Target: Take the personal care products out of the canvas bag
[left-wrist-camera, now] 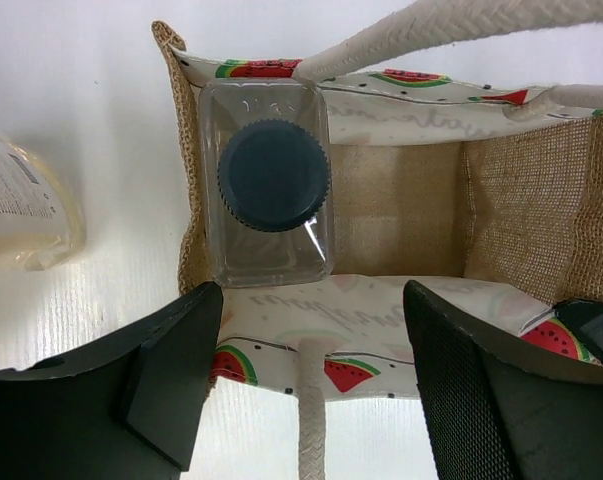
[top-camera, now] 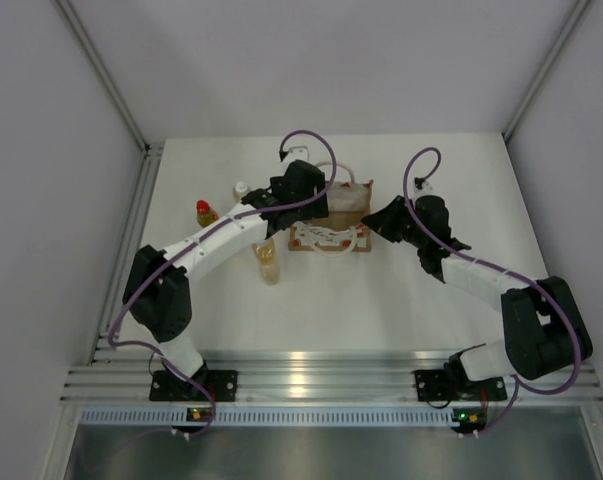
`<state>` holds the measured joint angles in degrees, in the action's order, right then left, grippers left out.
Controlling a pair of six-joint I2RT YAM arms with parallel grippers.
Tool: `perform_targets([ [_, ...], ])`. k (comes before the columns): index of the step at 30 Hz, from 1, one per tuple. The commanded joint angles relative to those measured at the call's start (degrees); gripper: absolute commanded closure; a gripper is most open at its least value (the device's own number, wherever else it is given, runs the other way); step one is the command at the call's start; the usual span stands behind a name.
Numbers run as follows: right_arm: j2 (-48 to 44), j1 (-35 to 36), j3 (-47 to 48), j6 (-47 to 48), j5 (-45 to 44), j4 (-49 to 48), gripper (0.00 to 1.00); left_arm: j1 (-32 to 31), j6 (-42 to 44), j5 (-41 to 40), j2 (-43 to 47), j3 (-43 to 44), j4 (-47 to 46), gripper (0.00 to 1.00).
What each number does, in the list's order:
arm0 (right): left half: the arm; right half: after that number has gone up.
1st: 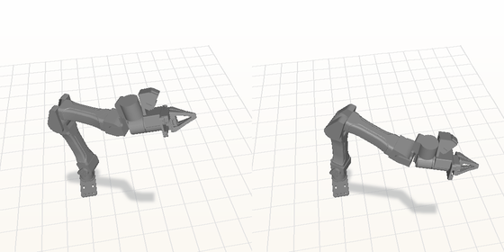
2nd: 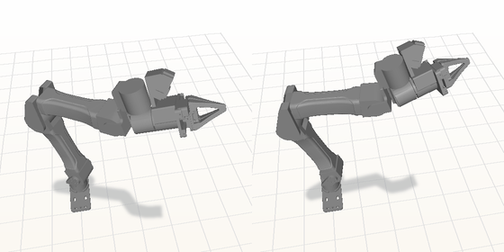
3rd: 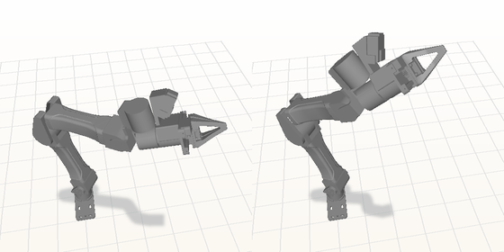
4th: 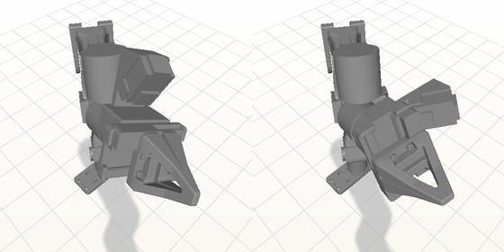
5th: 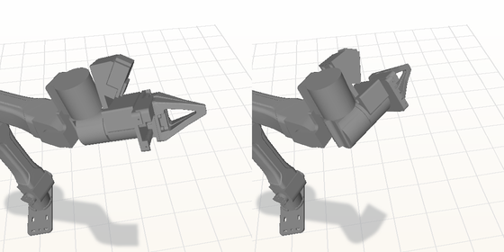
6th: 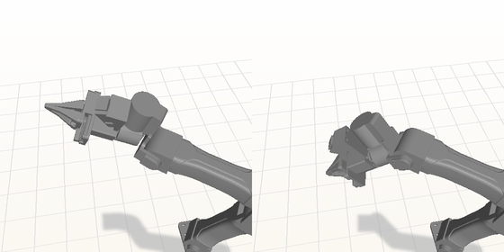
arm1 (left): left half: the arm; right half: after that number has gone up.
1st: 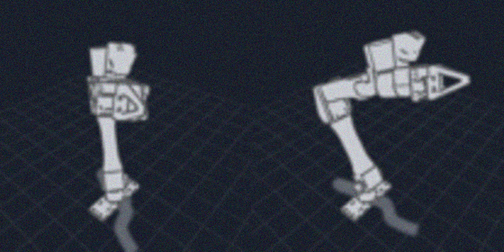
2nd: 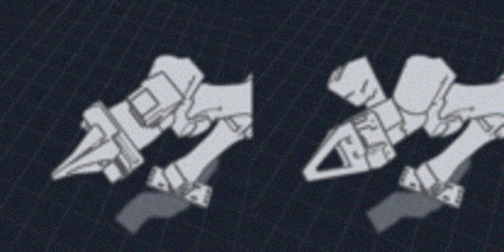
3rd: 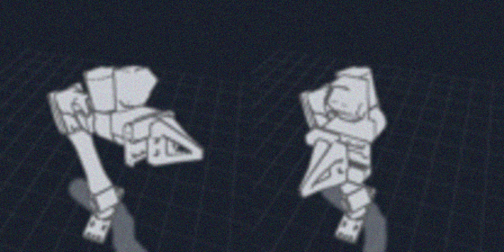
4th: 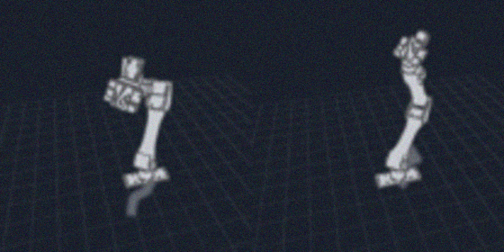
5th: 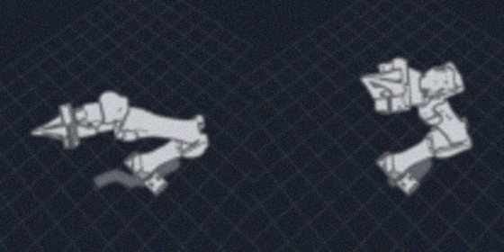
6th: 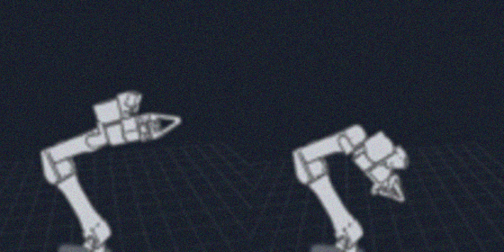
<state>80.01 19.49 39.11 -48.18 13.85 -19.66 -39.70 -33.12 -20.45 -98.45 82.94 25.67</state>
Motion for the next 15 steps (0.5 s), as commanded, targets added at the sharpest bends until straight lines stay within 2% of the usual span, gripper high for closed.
perform_targets([
  [1, 0.1, 1.3, 1.2, 0.5, 0.8, -1.9, 1.00, 0.1, -0.6, -2.0, -0.8, 1.7, -0.1, 0.22],
  [15, 0.3, 1.3, 1.2, 0.5, 0.9, -2.1, 1.00, -0.1, 1.5, -8.3, -3.5, 3.5, 3.1, 0.23],
])
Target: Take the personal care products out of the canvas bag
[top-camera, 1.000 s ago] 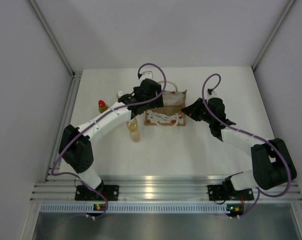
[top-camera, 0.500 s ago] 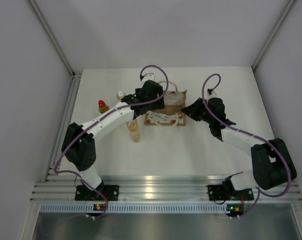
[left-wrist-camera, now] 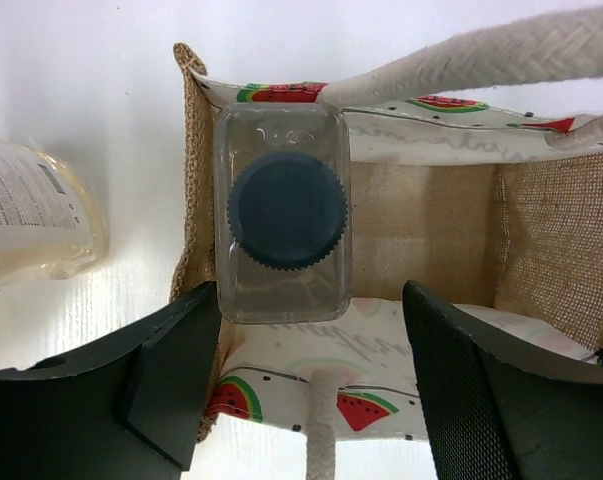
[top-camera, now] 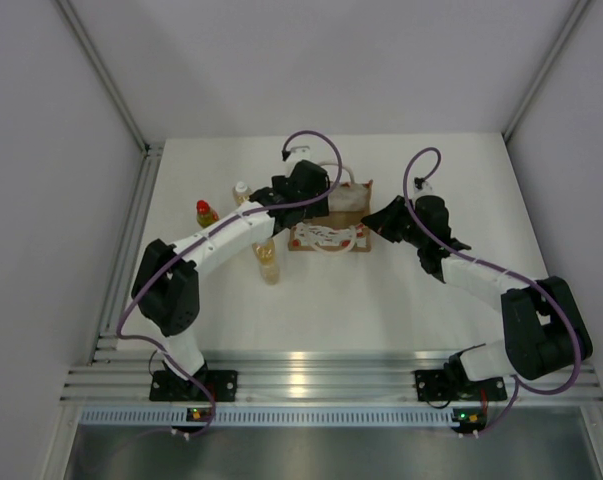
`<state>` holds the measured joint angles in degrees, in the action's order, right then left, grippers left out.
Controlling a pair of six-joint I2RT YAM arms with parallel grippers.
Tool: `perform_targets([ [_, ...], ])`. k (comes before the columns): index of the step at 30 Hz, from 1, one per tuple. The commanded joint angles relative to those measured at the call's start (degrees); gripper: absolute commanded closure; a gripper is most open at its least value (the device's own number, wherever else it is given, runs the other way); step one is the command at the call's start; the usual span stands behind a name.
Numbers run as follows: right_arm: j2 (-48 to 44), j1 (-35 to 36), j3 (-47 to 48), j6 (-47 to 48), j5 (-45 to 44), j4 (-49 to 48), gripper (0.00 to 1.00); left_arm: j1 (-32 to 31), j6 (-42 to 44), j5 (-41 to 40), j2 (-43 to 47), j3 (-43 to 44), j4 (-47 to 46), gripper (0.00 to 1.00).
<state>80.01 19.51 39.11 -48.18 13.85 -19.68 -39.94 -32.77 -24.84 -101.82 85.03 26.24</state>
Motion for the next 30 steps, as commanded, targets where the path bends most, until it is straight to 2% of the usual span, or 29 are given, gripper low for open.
perform_targets([
  [1, 0.4, 1.3, 1.1, 0.5, 1.0, -2.1, 1.00, 0.1, 1.7, -4.3, -0.2, 1.7, 2.5, 0.23],
  [15, 0.7, 1.3, 1.4, 0.7, 0.9, -1.9, 1.00, 0.7, 5.4, -7.9, -6.7, 7.1, 2.3, 0.22],
  [18, 1.0, 1.4, 1.5, 0.7, 0.9, -2.0, 1.00, 1.3, 5.8, -7.5, -7.7, 7.7, 2.2, 0.26],
  [23, 1.6, 1.4, 1.6, 0.7, 0.9, -2.2, 1.00, 1.3, 6.5, -6.9, -8.0, 8.4, 2.3, 0.50],
  [26, 1.7, 1.4, 1.6, 0.5, 1.0, -2.5, 1.00, 1.3, 7.5, -6.4, -8.0, 9.6, 2.2, 0.58],
  [29, 1.6, 1.4, 1.4, 0.6, 1.0, -2.5, 1.00, 1.3, 8.6, -5.8, -8.7, 11.2, 2.3, 0.79],
  [30, 1.6, 1.5, 1.5, 0.7, 1.0, -2.5, 1.00, 1.3, 8.8, -5.5, -8.7, 11.5, 2.2, 1.00],
])
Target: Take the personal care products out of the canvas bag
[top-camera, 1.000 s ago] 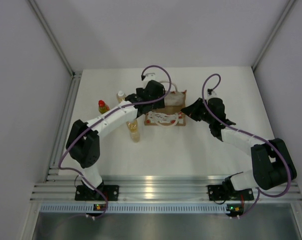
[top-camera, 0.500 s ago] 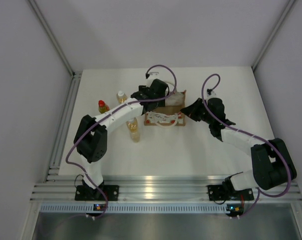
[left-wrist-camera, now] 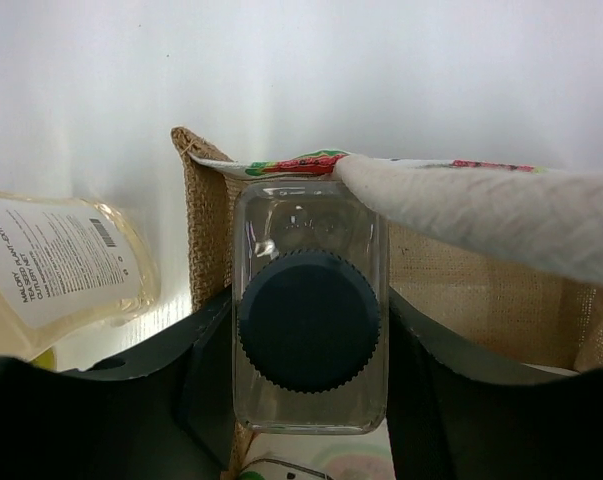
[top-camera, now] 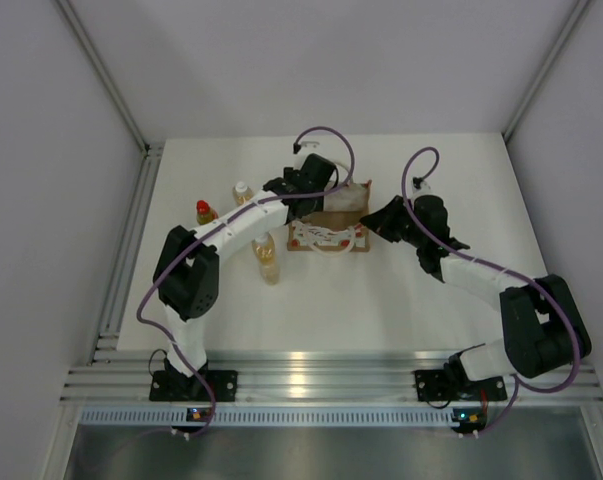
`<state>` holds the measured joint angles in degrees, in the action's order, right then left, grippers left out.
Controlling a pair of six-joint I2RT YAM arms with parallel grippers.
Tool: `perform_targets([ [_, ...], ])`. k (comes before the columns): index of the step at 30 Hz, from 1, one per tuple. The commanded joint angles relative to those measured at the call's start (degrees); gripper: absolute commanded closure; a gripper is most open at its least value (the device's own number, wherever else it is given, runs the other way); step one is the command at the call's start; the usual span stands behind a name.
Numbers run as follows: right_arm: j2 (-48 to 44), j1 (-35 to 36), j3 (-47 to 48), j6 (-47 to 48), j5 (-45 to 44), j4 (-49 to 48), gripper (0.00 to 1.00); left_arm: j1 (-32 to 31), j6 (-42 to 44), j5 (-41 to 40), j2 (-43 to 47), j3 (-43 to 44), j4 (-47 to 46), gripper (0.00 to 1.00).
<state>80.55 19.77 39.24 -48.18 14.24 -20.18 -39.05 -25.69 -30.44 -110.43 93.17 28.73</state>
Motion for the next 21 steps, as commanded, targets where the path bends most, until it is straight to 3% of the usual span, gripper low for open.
perform_targets([
  [1, 1.0, 1.1, 1.4, 0.8, 0.6, -1.9, 1.00, 0.4, 1.6, 0.3, -0.2, 3.5, -0.1, 1.00],
  [21, 1.5, 1.1, 2.1, 0.8, 0.2, -1.3, 1.00, -0.8, 3.4, -1.6, 6.7, 6.2, -0.2, 1.00],
])
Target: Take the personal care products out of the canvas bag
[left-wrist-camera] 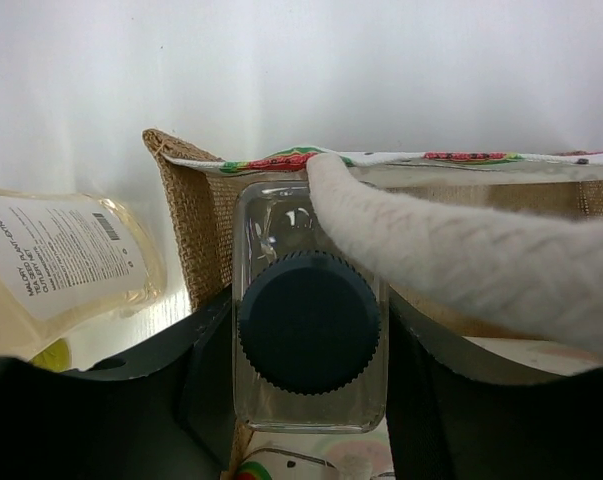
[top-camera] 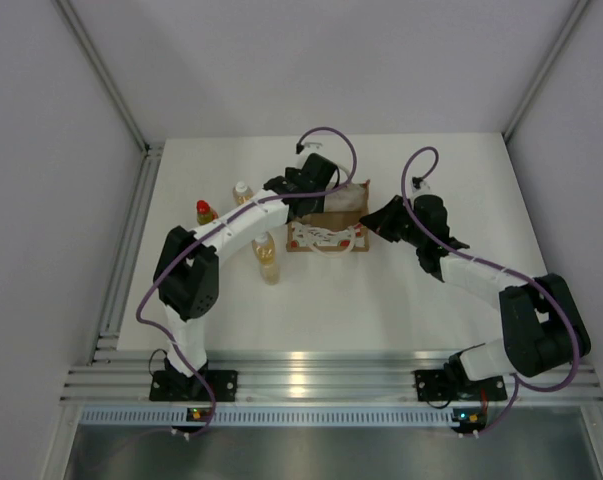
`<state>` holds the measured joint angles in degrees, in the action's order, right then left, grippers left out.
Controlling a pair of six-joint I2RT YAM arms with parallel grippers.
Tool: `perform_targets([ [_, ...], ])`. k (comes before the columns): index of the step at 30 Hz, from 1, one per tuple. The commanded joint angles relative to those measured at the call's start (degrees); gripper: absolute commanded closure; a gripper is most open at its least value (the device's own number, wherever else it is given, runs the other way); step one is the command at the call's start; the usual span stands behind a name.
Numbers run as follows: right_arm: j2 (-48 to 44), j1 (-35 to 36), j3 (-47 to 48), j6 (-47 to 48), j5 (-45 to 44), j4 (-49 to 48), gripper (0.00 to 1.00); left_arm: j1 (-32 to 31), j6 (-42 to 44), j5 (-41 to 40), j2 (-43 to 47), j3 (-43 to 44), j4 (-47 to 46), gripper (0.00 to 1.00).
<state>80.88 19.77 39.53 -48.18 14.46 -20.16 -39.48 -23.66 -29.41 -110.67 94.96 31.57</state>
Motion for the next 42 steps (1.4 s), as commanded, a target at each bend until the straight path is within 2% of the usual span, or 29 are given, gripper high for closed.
perform_targets([
  [1, 1.2, 1.1, 2.0, 0.8, 0.0, -1.4, 1.00, -0.4, 1.3, -2.7, 7.3, 4.5, -3.0, 1.00],
  [9, 1.5, 1.1, 2.1, -0.4, -1.3, -1.2, 1.00, -1.0, 1.2, -2.6, 9.9, 5.8, -3.0, 1.00],
  [14, 0.5, 1.1, 1.9, -3.0, -5.8, 0.3, 1.00, -1.6, 1.7, -2.4, 11.6, 7.1, -2.9, 1.00],
  [23, -1.4, 1.1, 2.5, -4.1, -9.6, 2.1, 1.00, -2.8, 2.5, -1.0, 19.6, 7.1, -2.4, 1.00],
  [25, -1.2, 1.1, 3.2, -3.8, -8.9, 2.7, 0.94, -3.0, 2.6, -0.9, 22.1, 7.1, -1.7, 1.00],
  [27, -0.9, 1.1, 3.7, -3.7, -8.3, 2.8, 0.82, -3.1, 2.7, -1.4, 23.9, 7.0, -1.3, 1.00],
  [31, -0.7, 1.1, 4.8, -3.4, -7.3, 3.5, 0.73, -3.1, 2.9, -2.2, 27.9, 6.9, -0.4, 1.00],
  [33, -0.8, 1.1, 5.0, -3.3, -7.0, 3.7, 0.58, -3.1, 3.2, -3.2, 30.0, 7.0, 0.2, 1.00],
  [34, -0.7, 1.1, 5.5, -3.2, -7.0, 3.9, 0.45, -3.1, 3.4, -3.7, 30.6, 7.1, 0.7, 1.00],
  [39, -1.3, 1.1, 6.9, -2.6, -6.7, 5.7, 0.31, -3.1, 4.3, -7.2, 33.4, 7.3, 3.1, 1.00],
  [40, -1.6, 1.1, 7.4, -2.4, -6.5, 6.0, 0.21, -3.1, 4.2, -7.9, 33.7, 7.3, 4.2, 1.00],
  [41, -1.6, 1.1, 7.7, -2.1, -6.4, 6.0, 0.16, -3.1, 4.0, -8.2, 33.9, 7.2, 4.9, 1.00],
  [42, -2.0, 1.1, 8.0, -1.9, -6.1, 6.3, 0.05, -3.1, 3.8, -8.8, 34.5, 7.2, 5.6, 1.00],
])
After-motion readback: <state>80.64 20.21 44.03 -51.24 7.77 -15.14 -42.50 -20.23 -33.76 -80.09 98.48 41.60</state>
